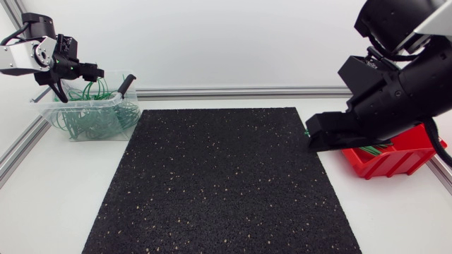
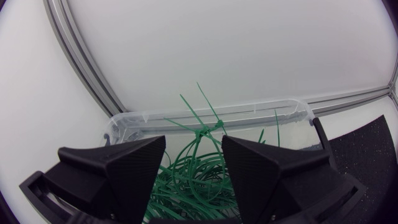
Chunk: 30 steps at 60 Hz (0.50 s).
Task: Take a green cable tie from the red box, thread the tail through the head to close it, then place it in the transparent bin on the left.
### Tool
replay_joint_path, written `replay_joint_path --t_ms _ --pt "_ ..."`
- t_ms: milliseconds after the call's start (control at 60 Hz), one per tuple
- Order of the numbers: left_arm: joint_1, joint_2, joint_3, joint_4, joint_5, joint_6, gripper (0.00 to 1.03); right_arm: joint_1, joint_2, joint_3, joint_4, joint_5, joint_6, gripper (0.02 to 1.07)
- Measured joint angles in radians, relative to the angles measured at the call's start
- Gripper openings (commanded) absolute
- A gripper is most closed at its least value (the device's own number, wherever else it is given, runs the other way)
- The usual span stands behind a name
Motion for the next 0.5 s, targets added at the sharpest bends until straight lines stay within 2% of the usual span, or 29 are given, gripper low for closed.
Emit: replay_joint_path --t_ms 233,500 --pt "-0.005 -0.044 -0.002 0.002 -0.003 0.014 0.99 0.0 -0.013 0.0 0.001 0.008 0.0 0.63" --pt "-0.012 -0.293 -0.122 0.025 -0.003 0.014 0.99 -0.015 -0.069 -0.007 0.056 0.094 -0.005 0.66"
